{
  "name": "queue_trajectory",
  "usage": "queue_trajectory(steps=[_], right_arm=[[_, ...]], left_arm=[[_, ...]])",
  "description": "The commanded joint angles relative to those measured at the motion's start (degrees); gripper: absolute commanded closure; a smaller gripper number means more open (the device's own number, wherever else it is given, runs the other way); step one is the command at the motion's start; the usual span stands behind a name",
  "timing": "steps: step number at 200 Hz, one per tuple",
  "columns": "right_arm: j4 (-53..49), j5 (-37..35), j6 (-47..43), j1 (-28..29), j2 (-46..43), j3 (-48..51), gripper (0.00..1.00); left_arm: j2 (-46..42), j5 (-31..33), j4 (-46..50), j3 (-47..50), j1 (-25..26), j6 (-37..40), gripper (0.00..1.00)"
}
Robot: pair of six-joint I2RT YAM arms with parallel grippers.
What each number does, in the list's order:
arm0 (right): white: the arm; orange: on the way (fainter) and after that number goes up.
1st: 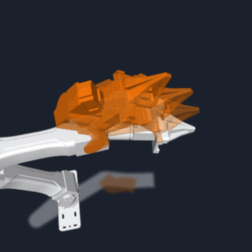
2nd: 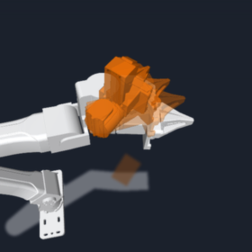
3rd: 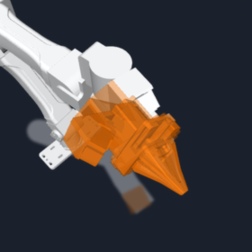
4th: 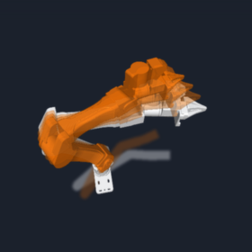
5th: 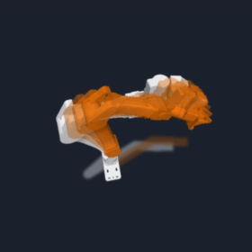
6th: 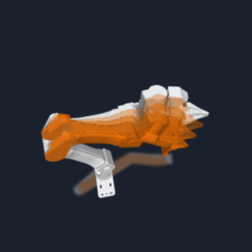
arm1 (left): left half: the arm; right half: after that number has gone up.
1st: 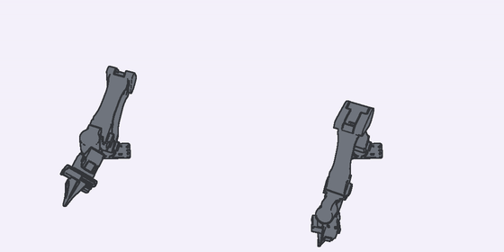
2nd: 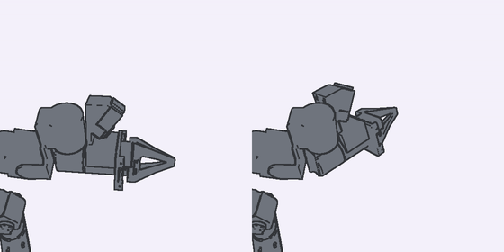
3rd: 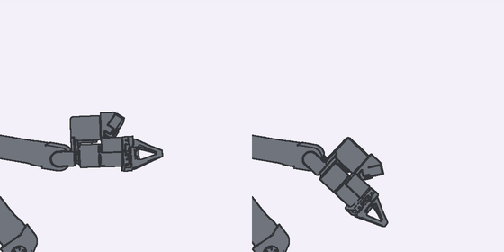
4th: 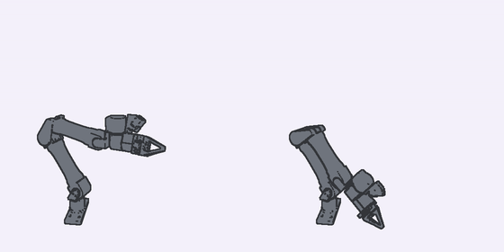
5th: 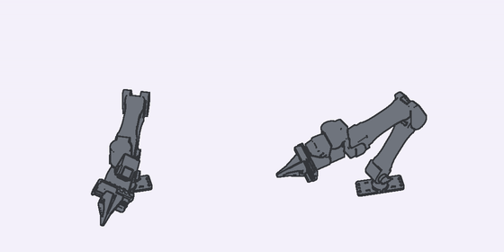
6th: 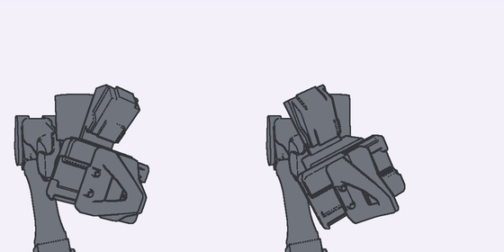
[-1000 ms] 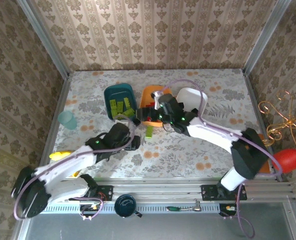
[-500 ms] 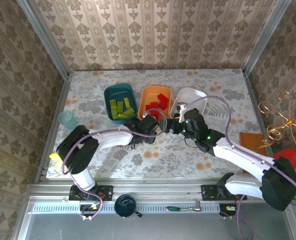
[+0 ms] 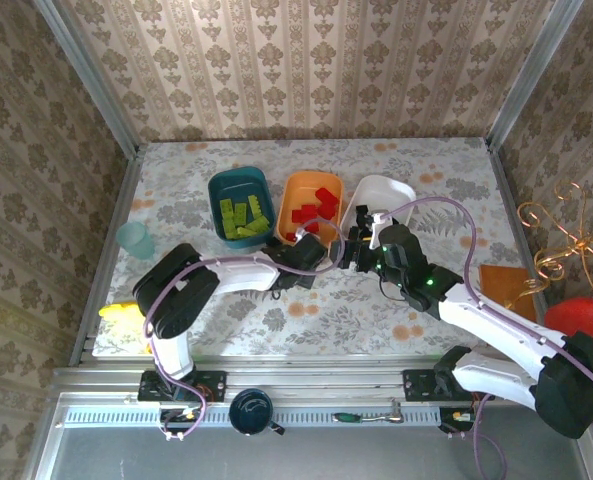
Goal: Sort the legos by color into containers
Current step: Pick up the lego from the center of the table, then place the lego in the container.
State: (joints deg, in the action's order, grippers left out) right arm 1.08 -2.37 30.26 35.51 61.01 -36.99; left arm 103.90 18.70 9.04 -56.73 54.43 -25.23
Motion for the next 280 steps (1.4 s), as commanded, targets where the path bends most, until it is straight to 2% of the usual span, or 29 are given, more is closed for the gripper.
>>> queue_trajectory(steps=[1,42,59,72,93,110,144,154,160,175,192,228,280], right_arm=[[2.4,0.3,0.6,0.1,-1.3,0.3,0.06],[3.1,0.4,1.4,-0.2,-1.3,1.8,0.06],[3.2,0.5,1.6,-0.2,-1.2,2.3,0.06],[3.3,0.6,1.7,-0.3,-1.1,2.7,0.06],[3.3,0.7,2.1,-0.3,-0.9,3.1,0.06],[3.0,0.7,2.2,-0.3,-0.9,3.1,0.06],[2.2,1.1,2.6,-0.4,-1.2,3.1,0.06],[2.2,1.6,2.7,-0.4,-1.2,3.2,0.06],[2.1,1.7,2.9,-0.4,-1.2,3.4,0.06],[1.8,1.8,3.0,-0.4,-1.4,3.7,0.06],[1.3,1.7,2.9,-0.4,-1.9,3.9,0.06],[0.9,1.4,2.6,-0.4,-2.5,4.0,0.05],[1.9,1.3,3.1,-0.4,-2.0,5.2,0.05]], left_arm=[[-3.9,2.5,2.3,3.8,1.4,-1.4,0.68],[-19.4,1.2,3.2,8.7,0.5,-4.0,0.7],[-24.3,0.7,4.9,8.5,-2.9,-3.1,0.7],[-25.9,-0.8,6.0,7.6,-7.5,-1.9,0.7],[-24.5,-7.0,4.8,5.5,-16.9,-0.7,0.69],[-20.8,-10.8,3.8,2.3,-22.7,0.1,0.69],[-12.7,-13.9,3.7,-5.2,-27.8,0.8,0.67],[-10.6,-14.4,3.9,-6.8,-27.9,0.8,0.62],[-9.6,-14.7,4.1,-7.7,-29.8,0.8,0.55],[-8.0,-15.2,4.6,-8.7,-30.4,0.6,0.39],[-8.9,-15.8,4.3,-8.5,-30.4,0.4,0.31],[-17.6,-16.7,3.5,-3.8,-28.6,-0.3,0.29],[-33.2,-13.5,1.4,11.9,-16.3,-5.2,0.27]])
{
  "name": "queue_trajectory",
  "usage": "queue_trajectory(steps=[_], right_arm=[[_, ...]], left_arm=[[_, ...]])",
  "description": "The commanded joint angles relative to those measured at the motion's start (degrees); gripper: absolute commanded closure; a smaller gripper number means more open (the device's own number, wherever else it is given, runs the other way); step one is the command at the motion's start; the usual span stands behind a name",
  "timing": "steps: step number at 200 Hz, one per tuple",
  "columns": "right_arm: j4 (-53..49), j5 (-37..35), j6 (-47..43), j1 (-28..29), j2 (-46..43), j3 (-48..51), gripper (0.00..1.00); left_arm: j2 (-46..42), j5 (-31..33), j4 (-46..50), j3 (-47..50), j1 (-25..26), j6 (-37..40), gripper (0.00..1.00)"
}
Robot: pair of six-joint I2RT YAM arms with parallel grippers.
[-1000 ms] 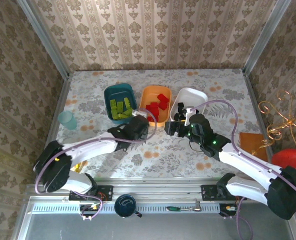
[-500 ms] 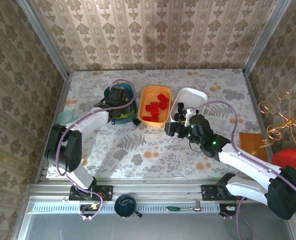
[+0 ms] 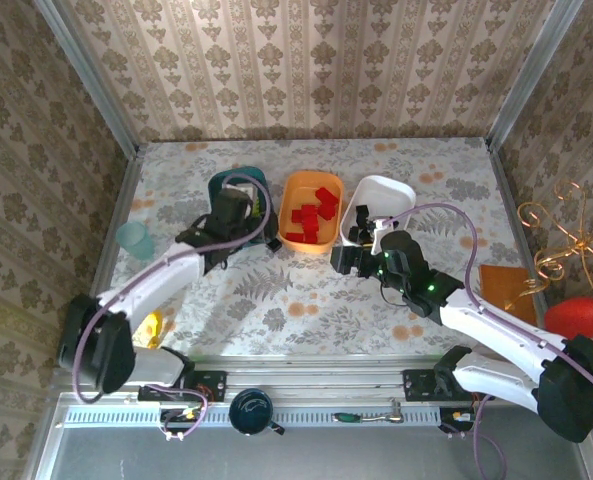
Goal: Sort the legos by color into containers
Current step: Place the lego in the container, then move the lego to the center of the table.
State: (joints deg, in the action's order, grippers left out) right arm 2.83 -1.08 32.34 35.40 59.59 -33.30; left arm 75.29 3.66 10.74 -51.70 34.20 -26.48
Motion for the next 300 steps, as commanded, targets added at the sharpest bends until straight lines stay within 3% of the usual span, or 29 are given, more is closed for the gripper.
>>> queue_trajectory(steps=[1,40,92,181,269,300], right_arm=[[0.2,0.0,1.1,-0.3,-0.5,1.5,0.05],[0.6,-0.1,1.7,-0.3,-0.4,2.3,0.05],[0.1,0.2,2.2,-0.3,-1.0,1.8,0.05],[-2.1,-0.7,1.6,-0.3,-3.2,1.2,0.05],[-2.6,-0.8,0.9,-0.4,-3.4,1.2,0.05],[-3.0,-0.8,0.9,-0.4,-4.1,1.4,0.05]], left_arm=[[-4.8,1.7,-0.3,7.2,4.3,-4.1,0.27],[-8.8,4.7,-6.2,18.3,10.3,-9.4,0.33],[2.6,2.6,-12.1,17.1,5.4,-6.9,0.52],[13.0,0.0,-24.2,14.1,0.0,-9.4,0.44],[19.0,0.7,-25.6,10.0,-1.8,-9.5,0.4],[20.8,2.2,-23.7,9.8,-1.9,-9.7,0.44]])
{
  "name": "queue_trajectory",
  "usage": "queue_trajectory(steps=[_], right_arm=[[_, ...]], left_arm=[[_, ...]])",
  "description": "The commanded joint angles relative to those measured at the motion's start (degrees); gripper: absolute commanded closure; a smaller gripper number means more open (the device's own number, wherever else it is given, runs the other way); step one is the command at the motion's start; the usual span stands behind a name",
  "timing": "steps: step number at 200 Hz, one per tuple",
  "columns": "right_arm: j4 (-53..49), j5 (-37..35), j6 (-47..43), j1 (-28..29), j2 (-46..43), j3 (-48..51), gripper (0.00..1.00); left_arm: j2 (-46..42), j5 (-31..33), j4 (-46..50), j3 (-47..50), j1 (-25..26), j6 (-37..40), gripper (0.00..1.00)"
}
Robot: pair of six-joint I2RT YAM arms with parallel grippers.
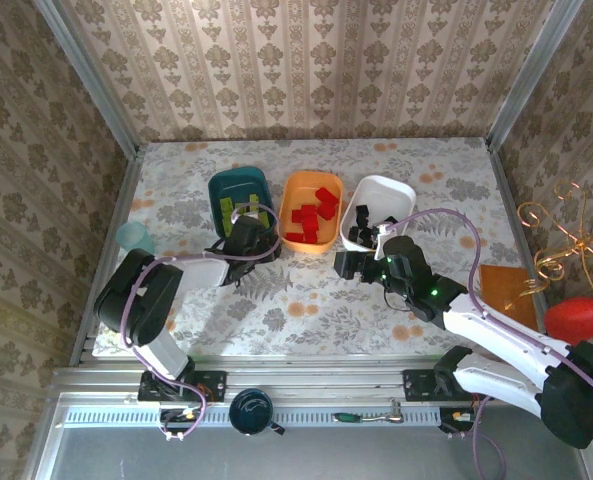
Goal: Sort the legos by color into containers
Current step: Move the lego to the center of the table.
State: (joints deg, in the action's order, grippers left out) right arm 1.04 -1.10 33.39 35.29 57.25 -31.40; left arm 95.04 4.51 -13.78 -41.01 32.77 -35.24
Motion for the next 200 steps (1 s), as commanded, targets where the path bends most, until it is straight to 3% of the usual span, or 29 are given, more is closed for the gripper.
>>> queue_trajectory(steps=[1,42,77,123,139,163,200], right_arm=[[-1.3,-0.8,-0.1,-0.3,-1.8,-0.5,0.05],[-1.1,-0.8,0.0,-0.4,-2.4,0.0,0.05],[-0.5,-0.8,0.3,-0.4,-2.7,0.7,0.05],[0.5,-0.5,0.7,-0.5,-2.5,1.3,0.05],[0.7,-0.5,0.8,-0.5,-2.3,1.4,0.05],[0.8,-0.5,0.8,-0.5,-2.1,1.3,0.05],[0.4,-0.5,0.8,-0.5,-2.2,1.3,0.05]], left_arm=[[1.0,1.5,0.8,-0.8,-0.4,-1.0,0.44],[0.4,1.2,2.6,1.5,-0.3,-2.3,0.47],[-6.4,1.6,6.0,6.5,1.0,-3.1,0.48],[-17.7,4.0,12.9,11.6,6.4,-3.5,0.47],[-20.9,4.5,14.3,11.7,8.1,-3.5,0.44],[-23.2,5.6,14.7,10.9,9.7,-1.5,0.31],[-15.8,6.1,14.2,7.9,9.9,1.4,0.26]])
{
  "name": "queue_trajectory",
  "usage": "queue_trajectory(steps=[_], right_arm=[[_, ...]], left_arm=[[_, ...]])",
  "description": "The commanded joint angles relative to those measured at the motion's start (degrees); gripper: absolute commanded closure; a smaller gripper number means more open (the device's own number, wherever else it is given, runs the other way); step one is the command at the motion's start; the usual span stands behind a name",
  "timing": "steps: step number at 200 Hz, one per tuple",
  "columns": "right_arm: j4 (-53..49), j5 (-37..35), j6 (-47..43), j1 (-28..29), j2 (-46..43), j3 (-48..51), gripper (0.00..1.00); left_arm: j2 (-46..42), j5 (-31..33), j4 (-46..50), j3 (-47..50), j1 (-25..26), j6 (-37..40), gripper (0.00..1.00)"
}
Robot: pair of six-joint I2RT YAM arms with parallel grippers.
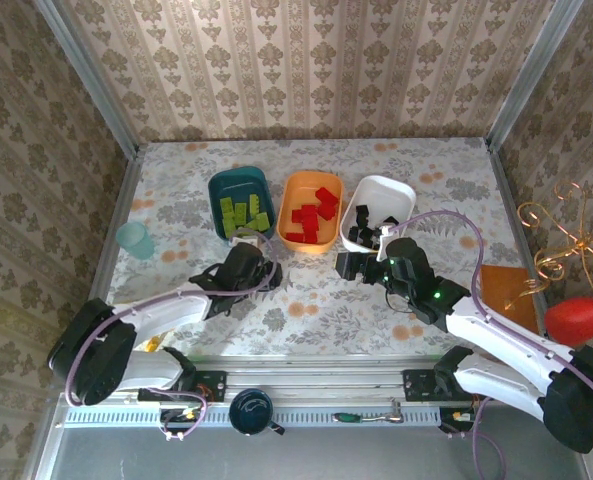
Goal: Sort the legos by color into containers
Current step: Move the lego to the center of the table, then pick up the lego from the center of the table.
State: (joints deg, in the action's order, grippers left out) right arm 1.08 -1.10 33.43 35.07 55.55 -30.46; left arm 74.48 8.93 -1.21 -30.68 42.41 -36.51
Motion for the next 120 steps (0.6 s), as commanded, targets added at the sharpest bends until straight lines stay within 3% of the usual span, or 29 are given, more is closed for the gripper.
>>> queue_trajectory(steps=[1,61,120], right_arm=[[0.4,-0.5,0.8,-0.3,-0.5,0.4,0.05],[-1.4,-1.2,0.7,-0.4,-2.5,0.2,0.05],[-1.6,-1.4,0.5,-0.4,-3.0,0.4,0.05]], left_arm=[[5.0,1.7,1.6,-2.5,0.3,2.7,0.26],[16.1,4.4,-3.9,-6.0,0.5,5.8,0.27],[18.3,3.8,-5.7,-6.4,0.5,6.6,0.47]])
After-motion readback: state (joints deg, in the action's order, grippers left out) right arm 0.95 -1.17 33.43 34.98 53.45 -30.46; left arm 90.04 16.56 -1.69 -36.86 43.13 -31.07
